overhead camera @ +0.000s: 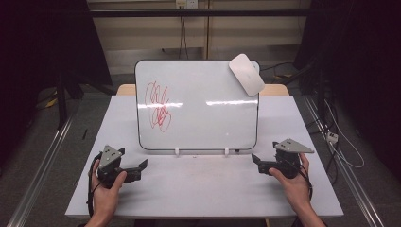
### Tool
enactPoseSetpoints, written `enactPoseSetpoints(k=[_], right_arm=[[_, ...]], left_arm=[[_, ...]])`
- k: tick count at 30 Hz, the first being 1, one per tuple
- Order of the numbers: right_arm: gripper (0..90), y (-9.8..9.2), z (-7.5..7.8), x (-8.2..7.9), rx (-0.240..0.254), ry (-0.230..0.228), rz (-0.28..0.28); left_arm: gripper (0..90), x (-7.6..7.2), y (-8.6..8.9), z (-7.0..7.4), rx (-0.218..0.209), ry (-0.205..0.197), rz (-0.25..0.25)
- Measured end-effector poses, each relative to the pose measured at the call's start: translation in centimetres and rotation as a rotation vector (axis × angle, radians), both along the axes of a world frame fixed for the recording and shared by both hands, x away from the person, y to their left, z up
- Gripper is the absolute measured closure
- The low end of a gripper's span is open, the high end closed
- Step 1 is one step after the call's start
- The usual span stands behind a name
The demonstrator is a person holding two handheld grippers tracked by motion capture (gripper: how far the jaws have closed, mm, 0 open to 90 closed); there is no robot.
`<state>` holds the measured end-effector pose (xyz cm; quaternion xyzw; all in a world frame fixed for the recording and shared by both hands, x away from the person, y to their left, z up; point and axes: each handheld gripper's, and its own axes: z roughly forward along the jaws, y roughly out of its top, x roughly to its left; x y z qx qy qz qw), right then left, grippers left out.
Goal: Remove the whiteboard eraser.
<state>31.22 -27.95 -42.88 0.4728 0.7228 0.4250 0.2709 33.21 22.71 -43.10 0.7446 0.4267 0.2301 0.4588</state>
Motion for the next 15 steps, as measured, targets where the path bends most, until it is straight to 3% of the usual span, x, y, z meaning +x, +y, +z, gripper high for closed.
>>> enactPoseSetpoints(k=[3, 8, 11, 14, 15], right_arm=[[3.5, 0.6, 0.4, 0.5, 0.001, -0.068, -0.031], [5.3, 1.2, 2.0, 2.0, 0.002, -0.08, -0.035], [6.0, 1.2, 3.2, 2.9, 0.031, -0.076, -0.048], [7.5, 1.3, 4.1, 3.6, 0.023, -0.085, -0.041], [6.8, 1.4, 4.9, 4.2, -0.01, -0.104, -0.03]], left_arm=[[5.3, 0.0, 0.0, 0.0, 0.003, -0.003, -0.003], [5.3, 0.2, -0.1, 0.0, -0.005, 0.0, -0.006], [5.3, 0.2, -0.2, 0.0, -0.008, -0.002, -0.014], [5.3, 0.1, -0.2, 0.1, -0.004, -0.006, -0.013], [5.3, 0.1, -0.2, 0.1, -0.001, -0.006, -0.015]])
